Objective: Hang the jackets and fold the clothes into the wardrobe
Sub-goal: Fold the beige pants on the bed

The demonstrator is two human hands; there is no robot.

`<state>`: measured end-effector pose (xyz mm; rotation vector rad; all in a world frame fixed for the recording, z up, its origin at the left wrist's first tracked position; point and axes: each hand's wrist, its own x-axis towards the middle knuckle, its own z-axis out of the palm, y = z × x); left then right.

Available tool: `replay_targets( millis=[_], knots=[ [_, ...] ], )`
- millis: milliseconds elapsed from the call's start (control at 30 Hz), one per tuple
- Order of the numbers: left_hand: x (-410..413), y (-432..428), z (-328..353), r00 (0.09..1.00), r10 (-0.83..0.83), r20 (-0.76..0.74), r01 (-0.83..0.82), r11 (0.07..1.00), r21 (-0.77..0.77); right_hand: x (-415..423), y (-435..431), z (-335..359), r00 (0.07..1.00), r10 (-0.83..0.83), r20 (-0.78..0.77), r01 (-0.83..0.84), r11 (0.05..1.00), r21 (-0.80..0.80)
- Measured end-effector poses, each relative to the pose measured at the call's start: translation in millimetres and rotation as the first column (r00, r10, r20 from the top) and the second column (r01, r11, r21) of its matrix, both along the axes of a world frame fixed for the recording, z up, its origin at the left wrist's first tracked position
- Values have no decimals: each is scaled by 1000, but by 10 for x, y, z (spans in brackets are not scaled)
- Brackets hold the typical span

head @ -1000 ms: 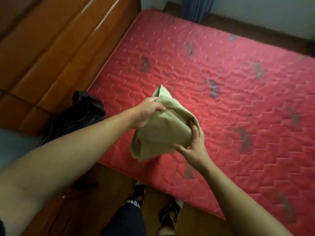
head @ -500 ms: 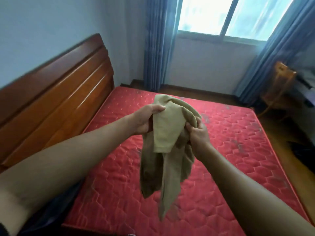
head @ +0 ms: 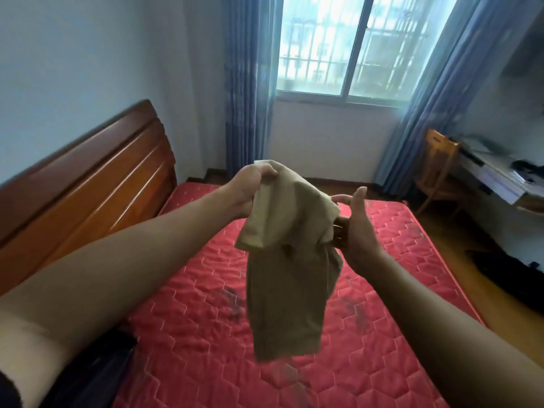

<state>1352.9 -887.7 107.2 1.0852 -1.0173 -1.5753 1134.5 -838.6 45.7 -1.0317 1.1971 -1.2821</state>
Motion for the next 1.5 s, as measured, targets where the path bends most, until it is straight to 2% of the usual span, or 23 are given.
replay_targets(
  millis=[67,133,267,367,433,567,633,700,767,867,1000,1067,1167,1267,1400,1433,1500],
  knots=[
    [-59,17,129,1000,0,1,0,1000,10,-101,1,-111,995,-88,53,80,986,149],
    [-107,48,239,999,-18,-29,18,1000,-6,-141,8,-242,993,-116,16,106,947,302],
    [-75,109,432,993,-66,-97,56,993,-101,-10,108,-597,1000,0,31,-18,811,585],
    [4,207,495,997,-73,-18,70,990,-121,310,147,-953,971,103,216,-224,709,669],
    [65,325,499,994,-71,82,79,993,-89,572,152,-1081,920,22,391,-292,705,647],
    [325,478,302,967,-149,205,145,989,32,938,-32,-982,851,-127,510,-225,789,572],
    [502,544,191,958,-168,233,149,984,97,1055,-202,-956,893,-106,437,-150,846,512],
    [729,606,97,948,-211,240,174,970,168,1082,-378,-1027,923,-157,351,-32,879,476],
    [979,637,-9,939,-276,207,218,940,262,1039,-549,-1135,932,-149,329,3,915,403],
    [1255,598,-257,908,-403,113,333,859,388,998,-499,-798,935,-73,346,-49,942,332],
    [1281,413,-704,896,-383,225,253,857,449,958,-390,-284,932,67,357,-160,958,239],
    [1095,290,-881,948,-265,179,170,893,417,940,-296,-88,939,163,303,-221,961,169],
    [734,82,-908,995,-75,59,56,959,278,858,-84,76,923,306,235,-339,934,113],
    [424,-49,-789,993,-117,-22,119,975,189,654,95,85,897,407,171,-429,896,113],
    [101,-164,-731,966,-249,-67,256,957,136,225,228,-101,910,414,-33,-396,890,225],
    [9,-156,-692,956,-282,-84,290,949,119,114,254,-142,919,392,-36,-371,894,251],
    [-96,-136,-621,945,-301,-131,314,945,94,-112,263,-227,962,248,113,-270,924,273]
  ],
)
